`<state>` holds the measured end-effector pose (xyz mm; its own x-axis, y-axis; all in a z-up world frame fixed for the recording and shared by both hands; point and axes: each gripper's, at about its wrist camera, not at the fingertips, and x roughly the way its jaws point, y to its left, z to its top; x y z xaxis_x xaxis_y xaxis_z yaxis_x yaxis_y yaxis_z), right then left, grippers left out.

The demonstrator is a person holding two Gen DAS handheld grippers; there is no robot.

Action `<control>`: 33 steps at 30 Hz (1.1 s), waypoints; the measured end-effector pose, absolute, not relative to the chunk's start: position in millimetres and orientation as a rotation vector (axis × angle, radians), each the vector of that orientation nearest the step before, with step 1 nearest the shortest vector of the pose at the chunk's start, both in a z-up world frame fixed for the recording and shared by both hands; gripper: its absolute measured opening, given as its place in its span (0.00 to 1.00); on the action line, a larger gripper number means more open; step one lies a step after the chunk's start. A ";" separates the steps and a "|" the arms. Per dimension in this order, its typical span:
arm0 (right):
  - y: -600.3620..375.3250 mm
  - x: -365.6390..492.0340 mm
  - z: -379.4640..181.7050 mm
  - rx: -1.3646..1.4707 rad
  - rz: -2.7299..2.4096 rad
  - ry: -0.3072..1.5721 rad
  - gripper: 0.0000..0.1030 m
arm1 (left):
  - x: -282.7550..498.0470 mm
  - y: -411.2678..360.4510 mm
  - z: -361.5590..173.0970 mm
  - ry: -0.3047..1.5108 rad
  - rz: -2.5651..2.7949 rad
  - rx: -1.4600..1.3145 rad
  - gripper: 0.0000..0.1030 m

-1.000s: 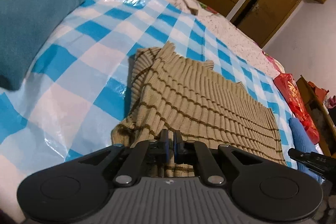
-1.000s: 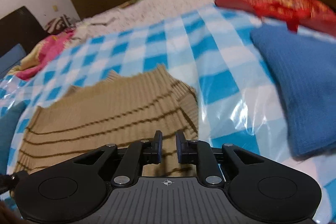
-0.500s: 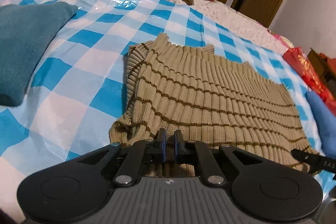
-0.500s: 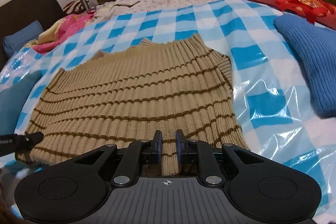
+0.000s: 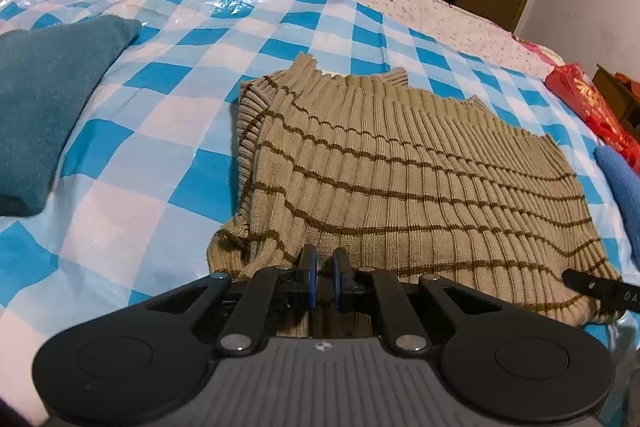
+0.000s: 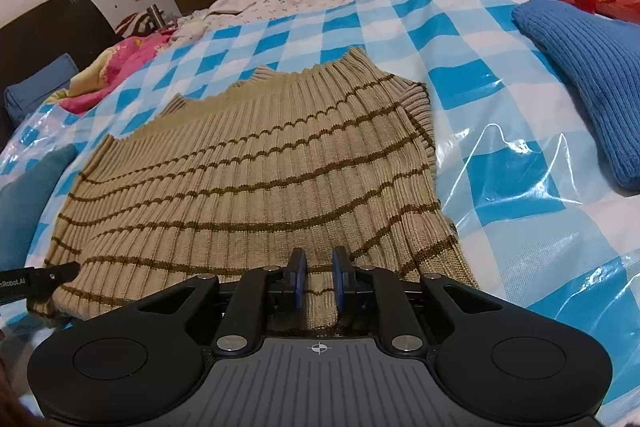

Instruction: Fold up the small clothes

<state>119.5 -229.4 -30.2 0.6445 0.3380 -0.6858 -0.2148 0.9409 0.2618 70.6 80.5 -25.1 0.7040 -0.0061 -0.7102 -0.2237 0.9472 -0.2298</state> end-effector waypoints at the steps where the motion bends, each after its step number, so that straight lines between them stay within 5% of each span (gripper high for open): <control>1: -230.6 119.9 -30.7 0.168 0.313 0.812 0.11 | 70.9 78.9 -25.4 0.787 0.126 -0.299 0.21; 6: -240.4 121.7 -33.2 0.215 0.290 0.813 0.04 | 72.1 73.1 -26.0 0.794 0.136 -0.257 0.21; 33: -245.7 123.0 -35.8 0.210 0.258 0.813 0.00 | 75.1 68.4 -27.6 0.807 0.140 -0.216 0.21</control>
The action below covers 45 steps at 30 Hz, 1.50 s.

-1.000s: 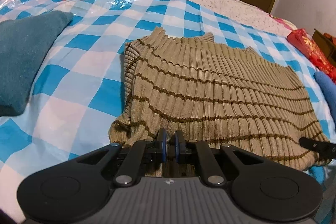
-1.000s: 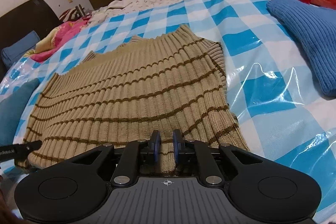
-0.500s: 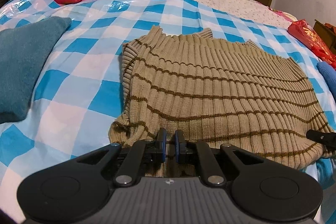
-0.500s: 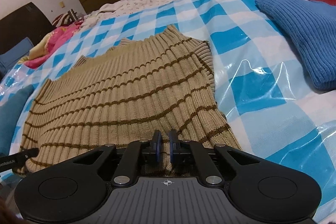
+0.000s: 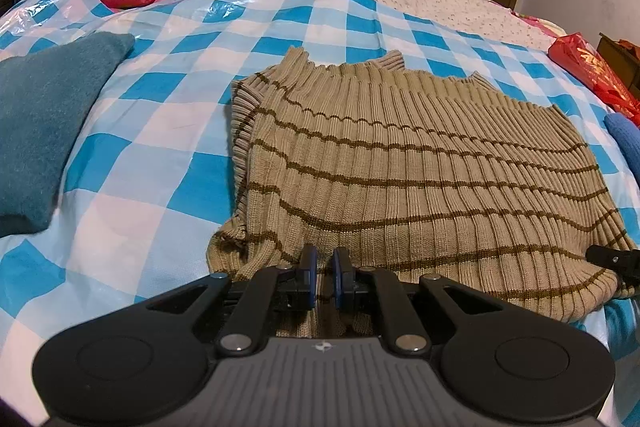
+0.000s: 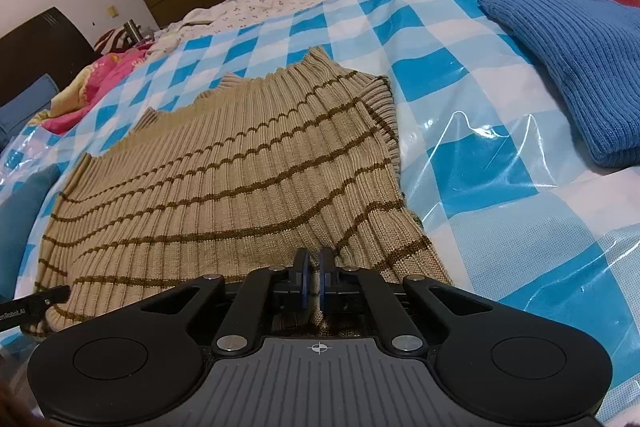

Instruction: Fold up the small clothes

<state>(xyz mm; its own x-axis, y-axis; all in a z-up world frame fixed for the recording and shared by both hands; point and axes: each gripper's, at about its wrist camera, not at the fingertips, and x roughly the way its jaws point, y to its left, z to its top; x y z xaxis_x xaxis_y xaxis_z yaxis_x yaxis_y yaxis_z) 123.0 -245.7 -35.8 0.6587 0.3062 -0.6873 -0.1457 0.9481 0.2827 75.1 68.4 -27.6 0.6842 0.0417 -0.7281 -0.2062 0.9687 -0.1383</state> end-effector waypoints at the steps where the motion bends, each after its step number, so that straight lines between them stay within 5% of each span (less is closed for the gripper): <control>1: -245.6 122.9 -35.7 0.210 0.258 0.813 0.00 | 75.1 68.3 -27.5 0.807 0.140 -0.216 0.21; 45: -238.6 121.1 -34.6 0.150 0.265 0.797 0.05 | 78.2 67.1 -29.0 0.824 0.125 -0.181 0.21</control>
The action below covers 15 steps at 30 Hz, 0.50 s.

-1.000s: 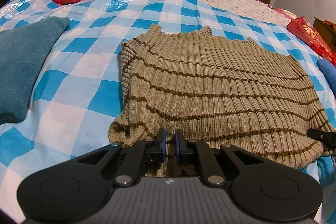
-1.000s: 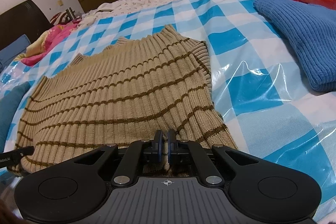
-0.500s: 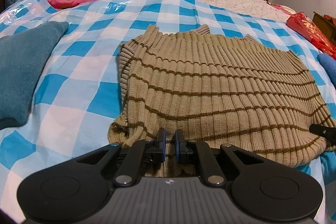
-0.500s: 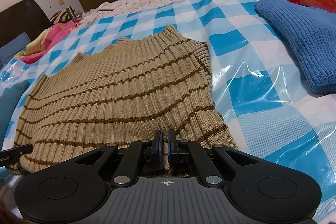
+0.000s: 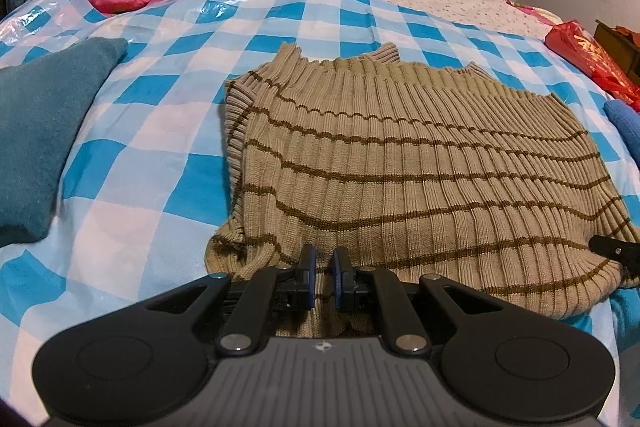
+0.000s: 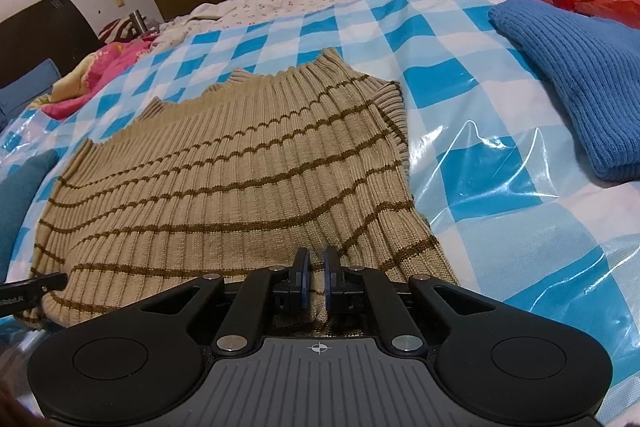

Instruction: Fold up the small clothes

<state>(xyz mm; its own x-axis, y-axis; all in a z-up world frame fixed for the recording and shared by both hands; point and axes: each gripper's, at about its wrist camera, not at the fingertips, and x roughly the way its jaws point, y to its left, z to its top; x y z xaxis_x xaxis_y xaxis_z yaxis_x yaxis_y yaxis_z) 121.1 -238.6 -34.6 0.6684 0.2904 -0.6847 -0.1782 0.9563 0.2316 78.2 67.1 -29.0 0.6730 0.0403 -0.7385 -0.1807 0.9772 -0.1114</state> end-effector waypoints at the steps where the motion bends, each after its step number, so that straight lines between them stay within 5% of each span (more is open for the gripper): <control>1: -238.5 121.1 -34.4 0.150 0.265 0.797 0.05 | 78.5 67.6 -29.0 0.825 0.124 -0.183 0.21; 15: -236.4 111.6 -30.0 0.137 0.272 0.771 0.12 | 64.3 80.2 -19.7 0.757 0.125 -0.290 0.22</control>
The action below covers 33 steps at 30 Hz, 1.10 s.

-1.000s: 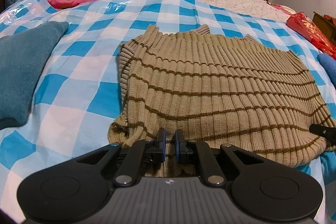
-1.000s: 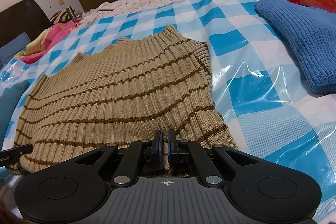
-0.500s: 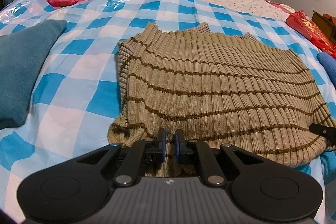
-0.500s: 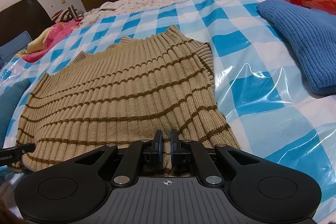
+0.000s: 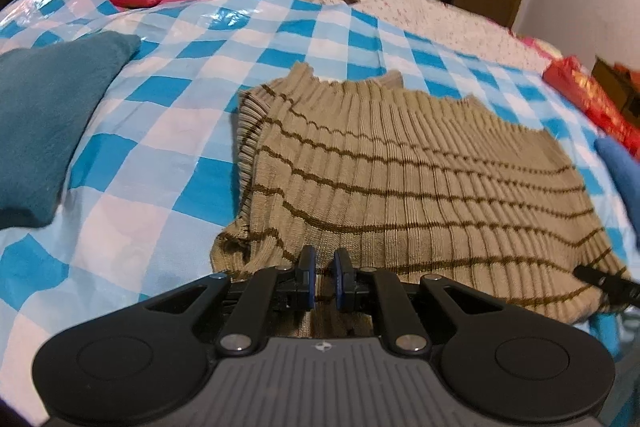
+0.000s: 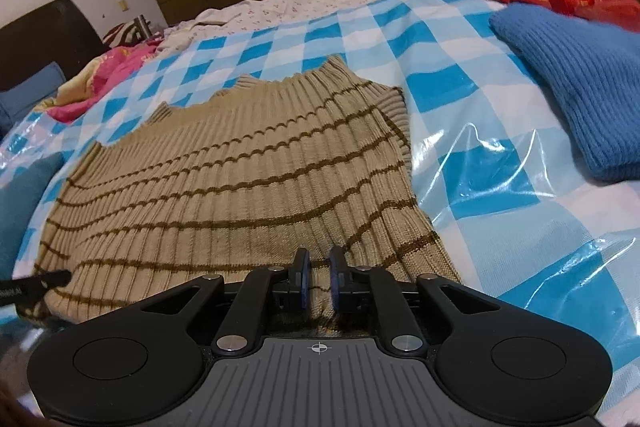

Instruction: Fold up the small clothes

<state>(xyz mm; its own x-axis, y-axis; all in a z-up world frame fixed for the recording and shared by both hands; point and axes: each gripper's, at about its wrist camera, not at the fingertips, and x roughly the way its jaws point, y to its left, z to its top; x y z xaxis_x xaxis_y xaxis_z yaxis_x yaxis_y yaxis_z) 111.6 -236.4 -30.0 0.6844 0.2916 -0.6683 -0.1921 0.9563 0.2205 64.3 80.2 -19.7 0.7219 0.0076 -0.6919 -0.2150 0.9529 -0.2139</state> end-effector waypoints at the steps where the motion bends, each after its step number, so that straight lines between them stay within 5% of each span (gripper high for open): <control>1: -234.2 109.9 -29.4 0.120 0.270 0.764 0.12 | 61.7 83.0 -18.0 0.749 0.127 -0.308 0.22; 10: -227.3 98.4 -23.2 0.063 0.263 0.714 0.13 | 34.4 112.8 1.9 0.671 0.215 -0.371 0.37; 21: -209.3 83.2 -0.3 0.033 0.326 0.648 0.16 | 39.7 115.8 -10.4 0.767 0.139 -0.449 0.38; 33: -73.1 125.5 42.9 -0.074 0.711 0.765 0.27 | 21.4 126.9 -7.1 0.682 0.206 -0.530 0.47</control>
<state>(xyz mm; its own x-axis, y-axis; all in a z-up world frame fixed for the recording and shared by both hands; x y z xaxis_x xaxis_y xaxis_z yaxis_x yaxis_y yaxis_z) 125.5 -73.1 42.9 0.5030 0.5621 -0.6565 -0.6139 0.7671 0.1863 21.4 126.9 -7.1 0.7626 0.0111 -0.6467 -0.3494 0.8485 -0.3974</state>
